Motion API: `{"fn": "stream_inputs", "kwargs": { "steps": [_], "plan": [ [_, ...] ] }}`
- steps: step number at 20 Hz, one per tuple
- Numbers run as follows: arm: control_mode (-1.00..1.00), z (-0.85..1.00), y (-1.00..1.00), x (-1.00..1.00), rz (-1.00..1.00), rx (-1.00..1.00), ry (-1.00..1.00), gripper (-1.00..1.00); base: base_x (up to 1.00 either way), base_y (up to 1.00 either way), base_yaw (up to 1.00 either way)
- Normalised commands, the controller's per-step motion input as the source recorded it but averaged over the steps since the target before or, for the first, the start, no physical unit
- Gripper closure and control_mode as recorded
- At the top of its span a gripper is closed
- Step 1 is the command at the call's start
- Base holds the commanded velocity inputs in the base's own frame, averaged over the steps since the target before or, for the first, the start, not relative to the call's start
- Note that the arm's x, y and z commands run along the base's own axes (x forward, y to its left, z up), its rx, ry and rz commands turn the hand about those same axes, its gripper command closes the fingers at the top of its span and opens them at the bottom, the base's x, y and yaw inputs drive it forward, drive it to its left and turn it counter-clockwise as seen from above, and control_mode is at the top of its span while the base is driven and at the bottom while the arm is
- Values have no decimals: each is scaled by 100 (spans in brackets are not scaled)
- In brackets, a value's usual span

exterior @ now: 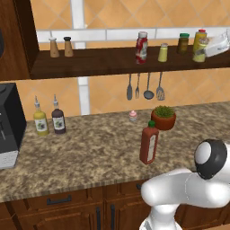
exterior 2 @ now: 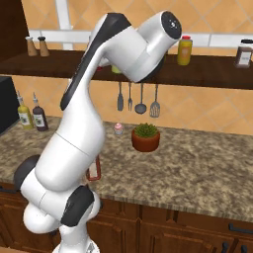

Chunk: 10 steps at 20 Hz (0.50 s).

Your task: Put the shaker and condiment bottle from the counter next to their counterparts in the cabinet.

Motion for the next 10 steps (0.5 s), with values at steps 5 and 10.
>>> {"fn": "stream_inputs", "kwargs": {
  "steps": [5, 10],
  "plan": [
    [-100, 0, 0, 61, 0, 0, 0, 100, 0, 0, 0],
    [-100, -5, 0, 1, 1, 0, 0, 100, 0, 0, 0]
  ]
}}
